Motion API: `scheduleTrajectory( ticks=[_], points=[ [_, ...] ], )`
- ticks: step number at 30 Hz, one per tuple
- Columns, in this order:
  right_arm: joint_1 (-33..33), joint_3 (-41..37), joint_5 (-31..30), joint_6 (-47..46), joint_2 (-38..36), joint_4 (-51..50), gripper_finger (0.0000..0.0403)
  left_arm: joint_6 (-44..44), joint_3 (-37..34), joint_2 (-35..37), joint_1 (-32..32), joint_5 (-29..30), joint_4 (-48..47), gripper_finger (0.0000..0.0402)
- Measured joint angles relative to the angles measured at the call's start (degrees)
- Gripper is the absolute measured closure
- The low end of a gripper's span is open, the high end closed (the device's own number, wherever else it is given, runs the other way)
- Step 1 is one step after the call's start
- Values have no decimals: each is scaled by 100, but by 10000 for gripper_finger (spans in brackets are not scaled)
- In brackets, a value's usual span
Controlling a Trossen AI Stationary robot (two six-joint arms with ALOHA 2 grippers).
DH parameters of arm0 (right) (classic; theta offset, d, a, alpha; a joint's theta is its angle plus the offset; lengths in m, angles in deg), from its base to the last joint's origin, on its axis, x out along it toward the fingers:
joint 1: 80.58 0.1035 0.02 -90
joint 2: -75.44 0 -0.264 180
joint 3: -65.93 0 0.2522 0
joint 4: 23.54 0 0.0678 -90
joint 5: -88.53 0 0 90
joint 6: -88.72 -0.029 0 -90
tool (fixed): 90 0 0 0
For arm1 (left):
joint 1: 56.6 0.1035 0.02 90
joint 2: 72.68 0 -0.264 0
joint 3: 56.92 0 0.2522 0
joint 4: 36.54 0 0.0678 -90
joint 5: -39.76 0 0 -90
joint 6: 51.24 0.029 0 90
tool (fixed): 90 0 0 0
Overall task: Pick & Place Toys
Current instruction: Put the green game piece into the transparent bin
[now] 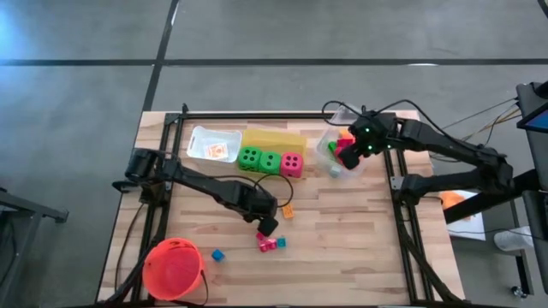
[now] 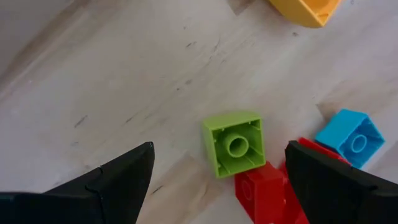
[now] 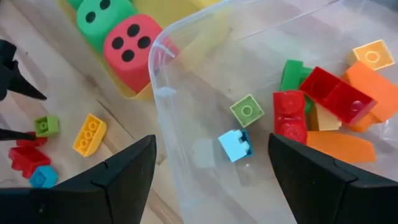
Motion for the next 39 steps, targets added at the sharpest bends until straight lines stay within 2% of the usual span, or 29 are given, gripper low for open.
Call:
scheduleTrajectory(
  ticks=[17, 21, 34, 36, 39],
  points=[
    [147, 0, 5, 85, 405, 45, 99, 243, -5, -229, -80, 298, 34, 62],
    [146, 0, 7, 95, 412, 44, 99, 386, -8, -291, -91, 301, -14, 100],
    [146, 0, 20, 111, 409, 33, 99, 755, -5, -311, -96, 205, -2, 269],
    [146, 0, 19, 111, 407, 33, 99, 799, -5, -309, -96, 170, 1, 285],
    [146, 0, 26, 111, 407, 33, 99, 804, -5, -307, -96, 168, 1, 289]
  ],
)
